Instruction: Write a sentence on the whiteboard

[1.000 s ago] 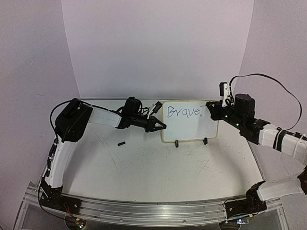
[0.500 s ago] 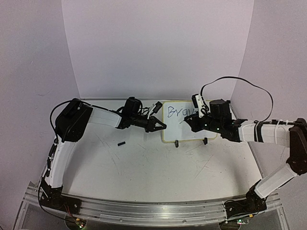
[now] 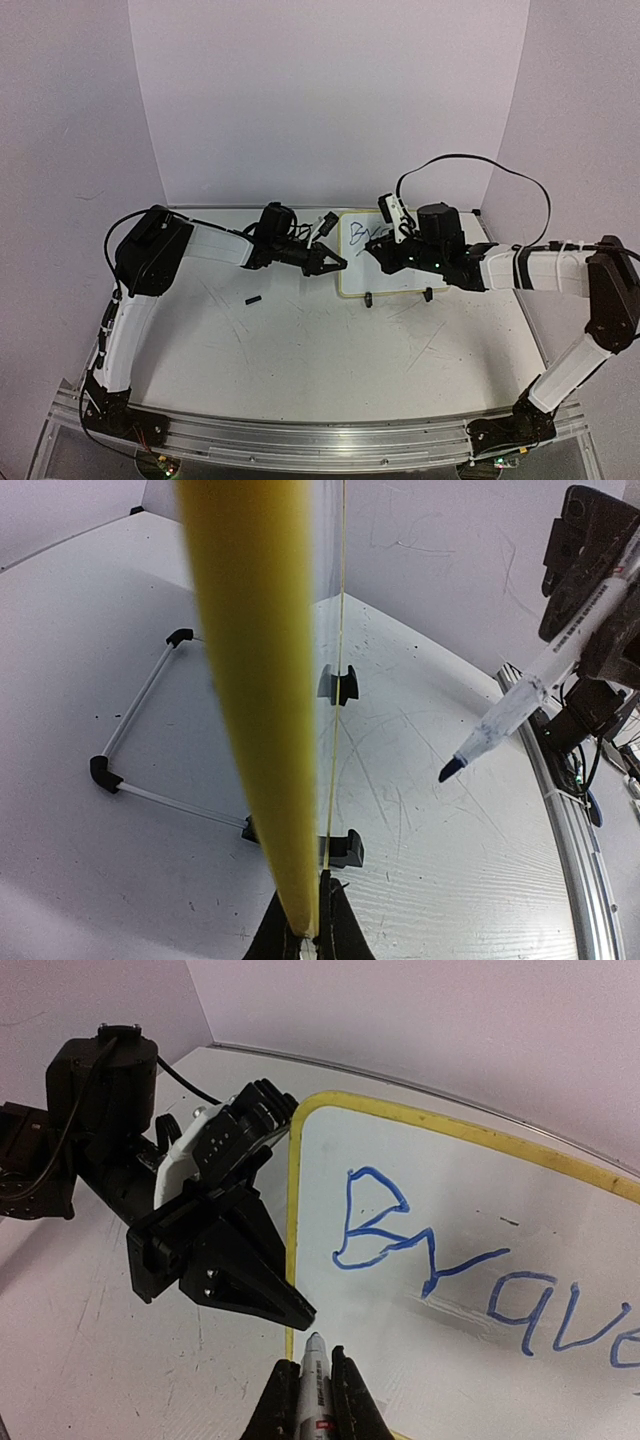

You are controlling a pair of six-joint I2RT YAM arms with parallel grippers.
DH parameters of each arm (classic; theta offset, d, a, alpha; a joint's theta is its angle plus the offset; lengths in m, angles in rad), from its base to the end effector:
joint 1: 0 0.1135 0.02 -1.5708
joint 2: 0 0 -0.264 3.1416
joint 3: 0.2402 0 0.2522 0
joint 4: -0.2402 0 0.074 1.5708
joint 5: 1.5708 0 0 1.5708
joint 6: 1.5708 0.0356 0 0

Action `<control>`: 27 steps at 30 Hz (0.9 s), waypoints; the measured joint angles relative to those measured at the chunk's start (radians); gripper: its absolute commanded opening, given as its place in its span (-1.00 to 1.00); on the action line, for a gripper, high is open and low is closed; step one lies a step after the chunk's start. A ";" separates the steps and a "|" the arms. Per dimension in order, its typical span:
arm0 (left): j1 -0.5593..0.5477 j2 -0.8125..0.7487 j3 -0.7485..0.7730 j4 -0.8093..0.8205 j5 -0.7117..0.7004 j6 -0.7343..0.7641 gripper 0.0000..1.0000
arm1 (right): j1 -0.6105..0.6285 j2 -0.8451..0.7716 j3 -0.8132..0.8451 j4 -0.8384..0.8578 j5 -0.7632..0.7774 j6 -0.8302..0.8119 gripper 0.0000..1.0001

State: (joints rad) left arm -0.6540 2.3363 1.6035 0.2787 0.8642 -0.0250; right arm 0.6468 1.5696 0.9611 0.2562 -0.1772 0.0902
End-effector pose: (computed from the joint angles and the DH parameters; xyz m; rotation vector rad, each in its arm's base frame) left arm 0.3902 -0.3332 0.1420 1.1719 1.7316 -1.2916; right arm 0.2814 0.2203 0.2491 -0.6588 1.8613 0.6587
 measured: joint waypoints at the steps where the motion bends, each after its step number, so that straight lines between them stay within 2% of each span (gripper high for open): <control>1: 0.000 0.000 0.000 0.000 0.000 0.000 -1.00 | 0.003 0.005 0.002 -0.002 0.004 -0.001 -1.00; 20: 0.000 -0.002 0.000 -0.001 -0.002 0.001 -1.00 | 0.055 0.096 0.092 -0.016 0.070 -0.040 -1.00; 27: -0.001 -0.002 0.000 -0.002 -0.003 0.003 -1.00 | 0.055 0.096 0.092 -0.029 0.154 -0.048 -1.00</control>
State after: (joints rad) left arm -0.6548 2.3341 1.6035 0.2771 0.8608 -0.0223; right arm 0.7021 1.6657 1.0531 0.2276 -0.0227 0.0422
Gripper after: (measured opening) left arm 0.049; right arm 0.096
